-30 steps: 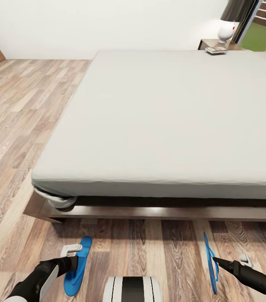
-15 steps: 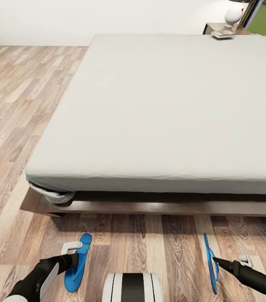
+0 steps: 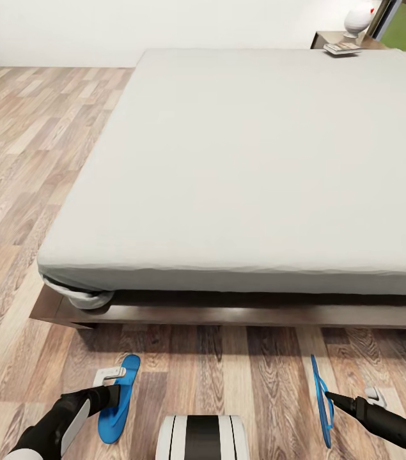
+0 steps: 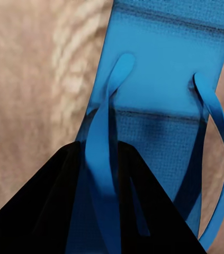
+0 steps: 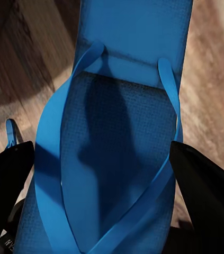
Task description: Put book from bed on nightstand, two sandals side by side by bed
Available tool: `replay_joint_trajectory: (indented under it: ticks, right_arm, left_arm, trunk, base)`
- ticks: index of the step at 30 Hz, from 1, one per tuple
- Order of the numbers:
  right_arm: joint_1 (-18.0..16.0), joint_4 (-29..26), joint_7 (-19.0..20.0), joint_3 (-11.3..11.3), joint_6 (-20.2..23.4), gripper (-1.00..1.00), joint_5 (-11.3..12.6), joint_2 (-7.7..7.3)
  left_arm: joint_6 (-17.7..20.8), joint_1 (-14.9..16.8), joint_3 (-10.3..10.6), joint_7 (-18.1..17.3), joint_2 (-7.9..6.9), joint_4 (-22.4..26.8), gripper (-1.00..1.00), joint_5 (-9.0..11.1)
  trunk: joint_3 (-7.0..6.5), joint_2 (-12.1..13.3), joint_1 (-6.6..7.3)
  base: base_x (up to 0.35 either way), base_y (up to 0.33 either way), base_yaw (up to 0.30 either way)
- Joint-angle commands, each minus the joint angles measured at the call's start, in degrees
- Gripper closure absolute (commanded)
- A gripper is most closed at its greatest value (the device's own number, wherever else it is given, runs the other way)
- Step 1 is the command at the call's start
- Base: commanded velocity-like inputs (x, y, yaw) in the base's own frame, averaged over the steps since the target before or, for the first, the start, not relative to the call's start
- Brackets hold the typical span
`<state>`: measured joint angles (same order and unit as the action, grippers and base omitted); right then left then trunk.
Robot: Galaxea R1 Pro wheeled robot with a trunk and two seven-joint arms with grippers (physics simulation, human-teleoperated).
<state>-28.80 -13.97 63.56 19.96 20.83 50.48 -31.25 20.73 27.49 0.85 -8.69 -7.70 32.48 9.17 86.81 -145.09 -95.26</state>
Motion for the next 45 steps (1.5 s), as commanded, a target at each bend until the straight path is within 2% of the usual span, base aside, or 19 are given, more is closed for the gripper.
replay_joint_trajectory:
  ticks: [1,12,14,45]
  right_arm:
    - [0.0,0.0,0.1,0.3,0.5,1.00,0.6,-0.04]
    - [0.0,0.0,0.1,0.3,0.5,1.00,0.6,-0.04]
    - [0.0,0.0,0.1,0.3,0.5,1.00,0.6,-0.04]
    - [0.0,0.0,0.1,0.3,0.5,1.00,0.6,-0.04]
  left_arm:
    - [0.3,0.0,0.1,0.0,-0.04,-1.8,1.00,-0.3]
    - [0.3,0.0,0.1,0.0,-0.04,-1.8,1.00,-0.3]
    - [0.3,0.0,0.1,0.0,-0.04,-1.8,1.00,-0.3]
    - [0.2,0.0,0.1,0.0,-0.04,-1.8,1.00,-0.3]
  trunk:
    - [0.04,0.0,0.00]
    - [0.04,0.0,0.00]
    - [0.48,0.0,-0.05]
    - [0.48,0.0,-0.05]
  base:
    - [0.000,0.000,0.000]
    - [0.000,0.000,0.000]
    - [0.000,0.000,0.000]
    - [0.000,0.000,0.000]
